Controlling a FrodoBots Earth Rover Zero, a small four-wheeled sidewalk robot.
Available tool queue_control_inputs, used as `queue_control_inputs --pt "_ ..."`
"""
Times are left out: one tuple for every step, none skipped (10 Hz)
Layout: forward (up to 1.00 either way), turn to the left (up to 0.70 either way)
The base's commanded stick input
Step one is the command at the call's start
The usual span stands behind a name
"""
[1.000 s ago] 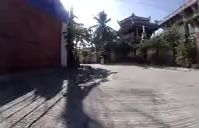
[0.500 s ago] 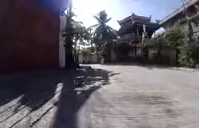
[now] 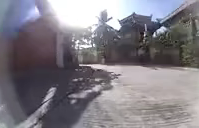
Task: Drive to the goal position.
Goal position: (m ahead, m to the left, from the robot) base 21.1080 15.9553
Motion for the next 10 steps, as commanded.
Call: queue_control_inputs --pt "0.85 -0.16" --pt "0.85 -0.11" --pt "0.85 -0.05" --pt "0.85 -0.03" --pt "0.85 -0.03" --pt "0.85 -0.03" --pt "0.85 -0.03" --pt "0.85 -0.03" --pt "0.85 -0.03" --pt "0.85 -0.03"
